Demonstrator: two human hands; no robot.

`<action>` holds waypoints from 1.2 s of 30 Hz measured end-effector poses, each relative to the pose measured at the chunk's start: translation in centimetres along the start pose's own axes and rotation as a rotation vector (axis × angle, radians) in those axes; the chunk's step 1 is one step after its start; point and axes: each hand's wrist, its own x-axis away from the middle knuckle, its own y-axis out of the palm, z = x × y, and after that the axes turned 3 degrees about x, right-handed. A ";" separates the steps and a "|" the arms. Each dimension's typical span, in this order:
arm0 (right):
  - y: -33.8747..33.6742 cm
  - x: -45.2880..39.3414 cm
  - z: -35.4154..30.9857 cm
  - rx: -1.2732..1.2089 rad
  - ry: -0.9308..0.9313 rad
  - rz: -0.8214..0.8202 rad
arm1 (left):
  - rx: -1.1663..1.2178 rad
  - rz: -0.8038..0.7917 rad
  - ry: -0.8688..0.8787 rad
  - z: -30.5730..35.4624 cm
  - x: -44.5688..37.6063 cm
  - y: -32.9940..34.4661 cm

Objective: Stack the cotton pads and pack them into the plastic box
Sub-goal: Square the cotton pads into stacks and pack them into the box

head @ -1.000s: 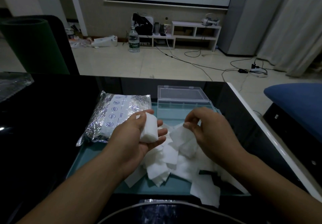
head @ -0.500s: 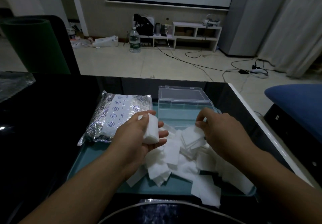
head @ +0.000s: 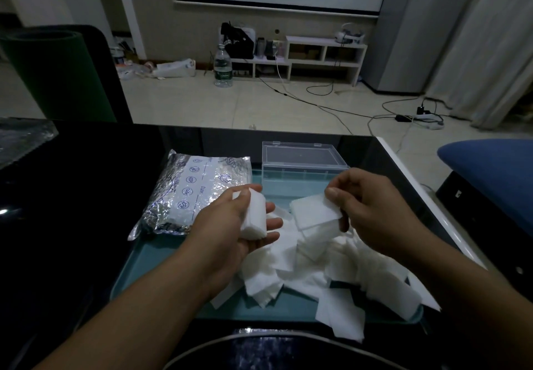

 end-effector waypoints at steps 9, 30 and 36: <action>2.8 0.5 -0.5 0.251 -0.406 0.040 | 0.064 -0.301 -0.265 -0.5 1.1 0.7; 3.7 1.6 -0.6 0.181 -0.432 -0.096 | 0.050 -0.209 -0.117 -0.5 0.6 0.5; 3.6 1.3 -0.3 0.134 -0.387 -0.127 | 0.040 -0.189 -0.100 -0.5 0.8 0.7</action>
